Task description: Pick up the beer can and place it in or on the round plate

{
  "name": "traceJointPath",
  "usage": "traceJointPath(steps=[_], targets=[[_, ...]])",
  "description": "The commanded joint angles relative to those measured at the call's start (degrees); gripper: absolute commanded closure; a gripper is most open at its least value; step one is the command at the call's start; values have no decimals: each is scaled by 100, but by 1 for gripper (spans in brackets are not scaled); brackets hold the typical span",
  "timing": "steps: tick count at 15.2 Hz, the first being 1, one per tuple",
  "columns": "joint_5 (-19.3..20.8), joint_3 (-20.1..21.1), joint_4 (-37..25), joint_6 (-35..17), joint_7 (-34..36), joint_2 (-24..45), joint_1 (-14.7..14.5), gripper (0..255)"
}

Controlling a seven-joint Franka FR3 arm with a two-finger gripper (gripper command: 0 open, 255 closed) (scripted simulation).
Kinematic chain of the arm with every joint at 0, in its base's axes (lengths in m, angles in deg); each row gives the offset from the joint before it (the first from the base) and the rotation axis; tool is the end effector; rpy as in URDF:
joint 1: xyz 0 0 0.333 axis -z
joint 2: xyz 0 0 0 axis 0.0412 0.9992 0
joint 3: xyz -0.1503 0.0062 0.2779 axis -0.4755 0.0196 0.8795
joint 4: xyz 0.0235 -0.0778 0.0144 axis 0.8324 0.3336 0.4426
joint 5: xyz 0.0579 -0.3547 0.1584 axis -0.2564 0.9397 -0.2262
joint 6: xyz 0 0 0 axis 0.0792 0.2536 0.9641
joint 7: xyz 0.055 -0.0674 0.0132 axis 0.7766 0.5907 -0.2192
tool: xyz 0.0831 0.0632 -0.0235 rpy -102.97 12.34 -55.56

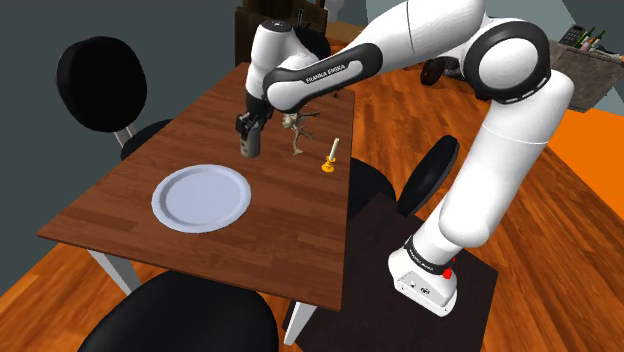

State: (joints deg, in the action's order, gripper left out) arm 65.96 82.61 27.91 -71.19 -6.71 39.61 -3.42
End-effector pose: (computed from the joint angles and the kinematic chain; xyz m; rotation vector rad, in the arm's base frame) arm 0.5899 0.1535 0.3858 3.0724 0.1972 0.3521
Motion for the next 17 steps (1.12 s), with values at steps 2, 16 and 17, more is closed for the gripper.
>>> traceJointPath(steps=[2, 16, 17], targets=[[114, 112, -188, 190, 399, 44, -242, 255], [716, 440, -1658, 1063, 1945, 928, -1375, 255], [736, 432, -1621, 1001, 1965, 956, -1378, 255]])
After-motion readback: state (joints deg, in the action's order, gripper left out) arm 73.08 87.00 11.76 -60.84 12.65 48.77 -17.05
